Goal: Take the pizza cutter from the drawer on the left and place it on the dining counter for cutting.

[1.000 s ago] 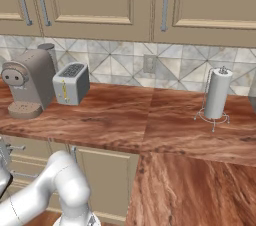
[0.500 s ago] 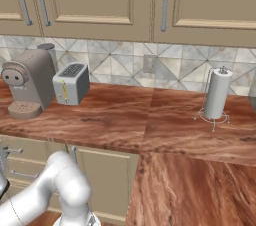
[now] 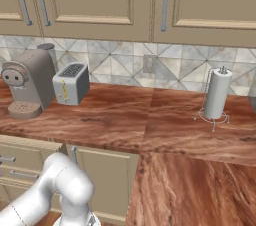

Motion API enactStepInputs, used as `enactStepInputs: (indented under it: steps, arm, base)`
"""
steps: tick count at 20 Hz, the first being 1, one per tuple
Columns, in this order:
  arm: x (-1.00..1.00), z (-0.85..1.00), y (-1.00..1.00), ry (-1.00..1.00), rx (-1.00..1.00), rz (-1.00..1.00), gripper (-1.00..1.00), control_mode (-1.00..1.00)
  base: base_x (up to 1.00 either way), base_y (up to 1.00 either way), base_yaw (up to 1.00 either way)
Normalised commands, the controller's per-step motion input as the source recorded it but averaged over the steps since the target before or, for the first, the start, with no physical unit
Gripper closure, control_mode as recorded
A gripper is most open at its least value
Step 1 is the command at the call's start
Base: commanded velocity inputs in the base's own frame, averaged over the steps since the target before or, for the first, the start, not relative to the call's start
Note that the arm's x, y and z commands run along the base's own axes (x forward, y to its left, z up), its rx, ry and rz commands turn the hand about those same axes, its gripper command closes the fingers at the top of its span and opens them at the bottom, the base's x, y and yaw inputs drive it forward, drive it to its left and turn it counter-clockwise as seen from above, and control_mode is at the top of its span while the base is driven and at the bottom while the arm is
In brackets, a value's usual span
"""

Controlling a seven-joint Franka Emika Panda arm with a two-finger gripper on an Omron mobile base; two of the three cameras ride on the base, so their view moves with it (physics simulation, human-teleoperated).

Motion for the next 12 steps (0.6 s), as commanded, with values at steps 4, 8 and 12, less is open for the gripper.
enactStepInputs:
  steps: [4,8,12]
  arm:
    - [-0.92,-0.35,0.0,0.07,0.0,0.0,1.0,-1.0]
    - [-0.93,-0.32,0.0,0.06,0.0,0.0,1.0,-1.0]
    - [-0.92,-0.32,0.0,0.04,0.0,0.0,1.0,-1.0]
  base:
    - [0.0,0.0,0.0]
    - [0.0,0.0,0.0]
    - [0.0,0.0,0.0]
